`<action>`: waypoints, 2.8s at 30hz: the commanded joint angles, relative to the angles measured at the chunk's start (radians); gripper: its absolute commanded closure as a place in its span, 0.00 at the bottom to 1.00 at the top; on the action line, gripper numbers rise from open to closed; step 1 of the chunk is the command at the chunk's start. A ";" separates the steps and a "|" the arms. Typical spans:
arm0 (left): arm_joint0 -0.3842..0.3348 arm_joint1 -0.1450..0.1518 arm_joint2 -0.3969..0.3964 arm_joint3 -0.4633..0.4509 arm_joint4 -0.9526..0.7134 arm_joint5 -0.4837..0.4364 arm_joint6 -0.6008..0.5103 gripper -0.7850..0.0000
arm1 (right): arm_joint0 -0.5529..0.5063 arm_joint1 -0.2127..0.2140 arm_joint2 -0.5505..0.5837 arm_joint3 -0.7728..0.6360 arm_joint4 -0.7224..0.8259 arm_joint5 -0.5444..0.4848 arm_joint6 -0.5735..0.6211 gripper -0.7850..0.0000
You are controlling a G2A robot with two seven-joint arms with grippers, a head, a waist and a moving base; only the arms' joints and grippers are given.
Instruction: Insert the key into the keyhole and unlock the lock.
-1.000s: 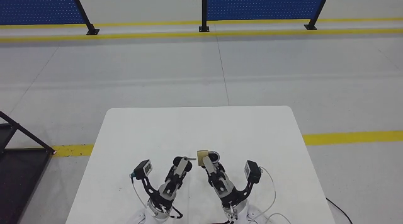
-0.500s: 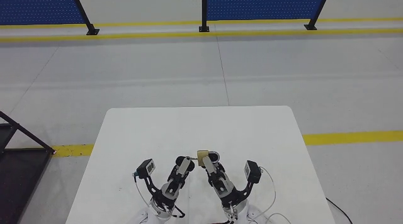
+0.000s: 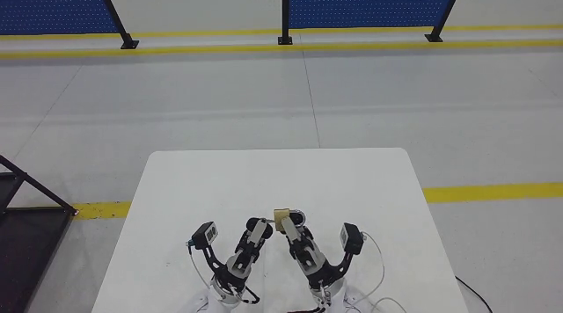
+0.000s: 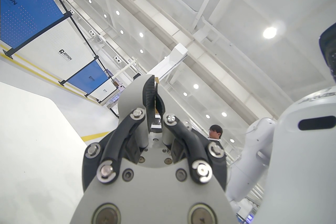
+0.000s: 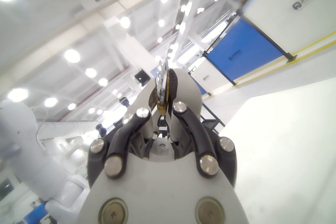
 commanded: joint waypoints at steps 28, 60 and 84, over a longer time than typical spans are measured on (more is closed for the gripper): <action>0.015 0.023 -0.041 -0.006 0.020 0.000 -0.028 0.75 | -0.030 0.002 0.059 -0.028 0.003 -0.018 0.083 1.00; -0.006 0.144 -0.032 -0.012 0.056 0.000 -0.120 0.84 | -0.096 0.042 0.171 -0.115 0.031 0.018 0.339 1.00; -0.049 0.164 0.021 0.027 0.071 0.000 -0.066 0.85 | -0.091 0.043 0.164 -0.115 0.036 0.012 0.364 1.00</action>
